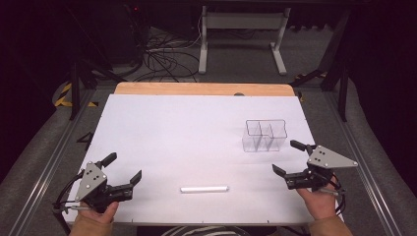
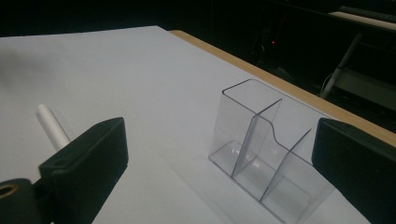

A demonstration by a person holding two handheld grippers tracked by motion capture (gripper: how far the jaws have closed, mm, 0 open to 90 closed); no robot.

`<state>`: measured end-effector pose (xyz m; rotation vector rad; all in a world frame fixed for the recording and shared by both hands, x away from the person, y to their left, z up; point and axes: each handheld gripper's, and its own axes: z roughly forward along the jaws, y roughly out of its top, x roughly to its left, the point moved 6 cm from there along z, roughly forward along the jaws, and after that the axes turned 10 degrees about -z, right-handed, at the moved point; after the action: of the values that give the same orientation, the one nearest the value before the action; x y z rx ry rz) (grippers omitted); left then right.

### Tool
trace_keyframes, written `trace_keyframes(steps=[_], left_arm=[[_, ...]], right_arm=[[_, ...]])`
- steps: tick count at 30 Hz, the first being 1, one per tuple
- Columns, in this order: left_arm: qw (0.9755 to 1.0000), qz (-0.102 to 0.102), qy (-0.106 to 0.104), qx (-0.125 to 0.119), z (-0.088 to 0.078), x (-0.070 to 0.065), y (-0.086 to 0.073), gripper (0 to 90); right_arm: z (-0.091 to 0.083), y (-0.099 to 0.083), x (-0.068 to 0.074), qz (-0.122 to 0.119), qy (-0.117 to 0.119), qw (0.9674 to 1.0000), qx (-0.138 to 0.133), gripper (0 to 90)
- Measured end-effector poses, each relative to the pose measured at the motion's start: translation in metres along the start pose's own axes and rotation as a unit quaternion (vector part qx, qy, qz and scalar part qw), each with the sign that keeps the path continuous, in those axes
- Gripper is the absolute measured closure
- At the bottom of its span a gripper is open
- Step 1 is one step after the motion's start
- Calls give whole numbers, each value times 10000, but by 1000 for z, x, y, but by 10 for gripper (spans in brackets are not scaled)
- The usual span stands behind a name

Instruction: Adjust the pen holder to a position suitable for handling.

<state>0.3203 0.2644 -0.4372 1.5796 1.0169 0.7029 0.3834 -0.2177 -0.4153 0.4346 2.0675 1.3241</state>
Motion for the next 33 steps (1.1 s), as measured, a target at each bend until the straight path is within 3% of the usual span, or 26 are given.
trace_keyframes(steps=[16,22,26,33], left_arm=[[10000,-8,4,45,2,1,-1,62],[10000,-11,13,48,2,2,-1,62],[10000,-32,2,75,3,2,-2,62],[10000,-29,-10,72,3,2,-1,63]], right_arm=[[22,23,-15,-292,111,9994,125,37],[24,26,-18,-353,112,9988,318,41],[23,28,-19,-381,193,9983,408,71],[28,33,-22,-556,511,9944,738,182]])
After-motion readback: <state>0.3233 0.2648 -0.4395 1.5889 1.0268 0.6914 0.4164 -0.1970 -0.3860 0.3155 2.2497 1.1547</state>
